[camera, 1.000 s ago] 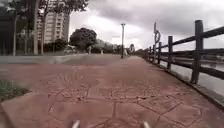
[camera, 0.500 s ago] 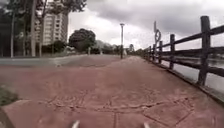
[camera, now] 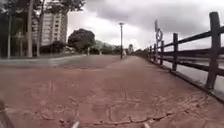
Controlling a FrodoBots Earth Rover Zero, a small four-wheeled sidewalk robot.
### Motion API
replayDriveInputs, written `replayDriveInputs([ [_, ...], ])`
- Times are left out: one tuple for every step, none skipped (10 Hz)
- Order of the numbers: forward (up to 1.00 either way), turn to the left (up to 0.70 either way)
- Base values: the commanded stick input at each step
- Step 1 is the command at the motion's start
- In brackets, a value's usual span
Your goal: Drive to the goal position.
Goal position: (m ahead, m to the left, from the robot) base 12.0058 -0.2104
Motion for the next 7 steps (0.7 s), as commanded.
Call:
replayDriveInputs([
  [0.5, 0.0],
  [0.5, 0.0],
  [0.5, 0.0],
  [0.5, 0.0],
  [0.5, 0.0],
  [0.5, 0.0],
  [0.5, 0.0],
])
